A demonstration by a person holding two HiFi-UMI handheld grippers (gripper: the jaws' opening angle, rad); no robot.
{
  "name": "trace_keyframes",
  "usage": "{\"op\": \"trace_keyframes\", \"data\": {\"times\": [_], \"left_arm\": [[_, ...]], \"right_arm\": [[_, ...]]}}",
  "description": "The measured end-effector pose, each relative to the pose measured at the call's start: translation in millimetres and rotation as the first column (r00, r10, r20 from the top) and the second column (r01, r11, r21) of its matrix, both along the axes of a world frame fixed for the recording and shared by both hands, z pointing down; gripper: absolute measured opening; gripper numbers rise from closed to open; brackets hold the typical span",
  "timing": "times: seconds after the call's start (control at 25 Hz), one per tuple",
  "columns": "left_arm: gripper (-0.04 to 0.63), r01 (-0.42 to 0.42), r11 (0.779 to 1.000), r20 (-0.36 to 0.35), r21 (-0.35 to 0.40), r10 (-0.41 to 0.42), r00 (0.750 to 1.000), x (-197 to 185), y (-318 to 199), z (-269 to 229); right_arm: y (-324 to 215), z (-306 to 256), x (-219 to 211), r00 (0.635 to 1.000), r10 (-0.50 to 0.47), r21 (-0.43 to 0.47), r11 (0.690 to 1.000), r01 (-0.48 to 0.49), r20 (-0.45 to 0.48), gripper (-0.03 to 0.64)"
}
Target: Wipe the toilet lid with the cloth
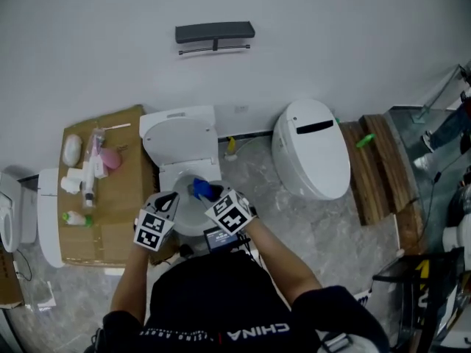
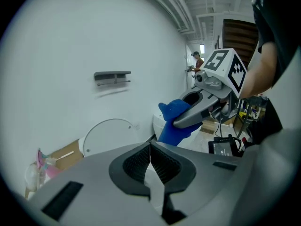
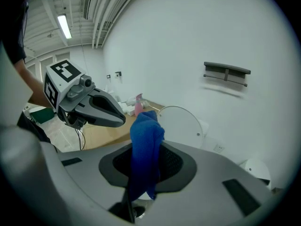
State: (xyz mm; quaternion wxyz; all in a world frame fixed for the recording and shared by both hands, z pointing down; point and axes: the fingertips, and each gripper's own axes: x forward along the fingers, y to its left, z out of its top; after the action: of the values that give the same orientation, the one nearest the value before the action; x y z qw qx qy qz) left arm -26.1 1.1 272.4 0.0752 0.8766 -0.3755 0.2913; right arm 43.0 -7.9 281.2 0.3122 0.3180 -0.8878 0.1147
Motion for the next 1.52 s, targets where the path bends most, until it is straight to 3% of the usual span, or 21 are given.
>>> {"op": "trace_keyframes", "data": {"times": [0.52, 1.2, 1.52], "left_arm": [[0.012, -0.046, 0.999, -0.005, 0.0, 0.046, 0.999, -35, -23, 5], [0.012, -0.03, 1.0, -0.032, 0.008, 0.03, 0.999, -19, -53, -1], [0.012, 0.008, 0.999, 0.051, 0.039, -0.01, 0.999, -32, -105, -9]], "right_arm": [[-19, 1, -31, 0.998, 0.057, 0.015, 0.998, -0.057, 0.005, 0.091], [-38, 4, -20, 0.999, 0.044, 0.007, 0.999, -0.044, -0.016, 0.091], [-59, 6, -10, 0.999, 0.016, -0.002, 1.0, -0.016, -0.036, 0.091]]}}
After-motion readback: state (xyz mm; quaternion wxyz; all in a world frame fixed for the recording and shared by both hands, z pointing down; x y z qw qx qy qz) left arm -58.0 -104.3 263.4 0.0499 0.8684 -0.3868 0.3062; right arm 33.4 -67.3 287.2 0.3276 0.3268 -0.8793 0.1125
